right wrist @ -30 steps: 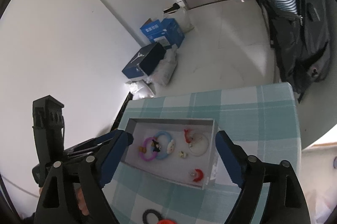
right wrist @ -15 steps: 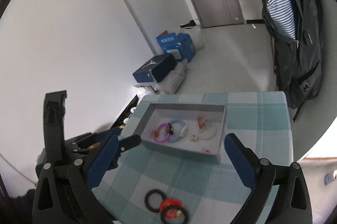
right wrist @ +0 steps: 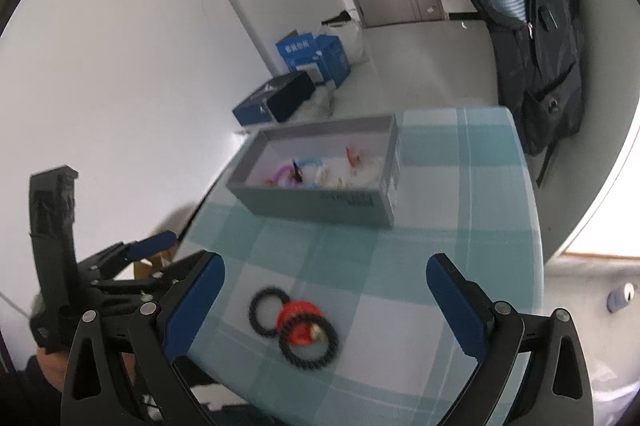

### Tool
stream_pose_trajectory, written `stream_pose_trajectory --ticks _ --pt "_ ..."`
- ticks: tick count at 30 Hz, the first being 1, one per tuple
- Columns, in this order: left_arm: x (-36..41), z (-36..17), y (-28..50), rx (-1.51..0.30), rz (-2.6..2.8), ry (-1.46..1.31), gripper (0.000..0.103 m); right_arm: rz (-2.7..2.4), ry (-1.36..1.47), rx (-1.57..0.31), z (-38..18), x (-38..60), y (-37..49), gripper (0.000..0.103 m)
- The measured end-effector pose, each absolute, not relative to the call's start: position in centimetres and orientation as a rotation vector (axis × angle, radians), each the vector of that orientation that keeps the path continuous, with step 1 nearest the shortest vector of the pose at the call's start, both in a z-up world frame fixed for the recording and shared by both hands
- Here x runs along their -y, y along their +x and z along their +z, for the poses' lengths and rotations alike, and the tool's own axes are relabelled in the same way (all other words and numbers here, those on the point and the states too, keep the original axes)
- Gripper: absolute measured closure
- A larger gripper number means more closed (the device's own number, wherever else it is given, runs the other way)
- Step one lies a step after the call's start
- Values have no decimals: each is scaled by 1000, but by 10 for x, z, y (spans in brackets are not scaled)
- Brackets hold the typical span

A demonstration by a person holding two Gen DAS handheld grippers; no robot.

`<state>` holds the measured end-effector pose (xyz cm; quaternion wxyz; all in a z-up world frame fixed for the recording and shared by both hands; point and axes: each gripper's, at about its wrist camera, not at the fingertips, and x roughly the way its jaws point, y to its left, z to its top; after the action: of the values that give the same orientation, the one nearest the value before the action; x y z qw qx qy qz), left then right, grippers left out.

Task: Organize jewelry
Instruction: 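Withdraw both tools from the box toward the black bracelets, then grasp the black coiled bracelet with the right tool and lift it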

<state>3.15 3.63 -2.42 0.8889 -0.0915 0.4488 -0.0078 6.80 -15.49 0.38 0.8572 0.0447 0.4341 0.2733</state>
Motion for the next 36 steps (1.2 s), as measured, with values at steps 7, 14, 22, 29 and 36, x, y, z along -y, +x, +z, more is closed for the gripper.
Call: stream_pose_trajectory --ticks 7,14,22,29,36 --pt "-41 -45 19 -1007 3 -235 17 614 -36 -997 -28 138 50 1" --pt "-44 -53 16 -1027 26 -214 17 681 -195 -1041 -50 110 33 2" --pt "-53 -58 14 -1048 39 -240 17 625 -232 -1070 -61 101 39 4" --pt "-54 -60 14 -1059 34 -237 17 640 -300 -1075 -62 85 36 19" --pt "-49 -65 16 -1078 19 -222 17 600 -397 -1073 -70 79 31 53"
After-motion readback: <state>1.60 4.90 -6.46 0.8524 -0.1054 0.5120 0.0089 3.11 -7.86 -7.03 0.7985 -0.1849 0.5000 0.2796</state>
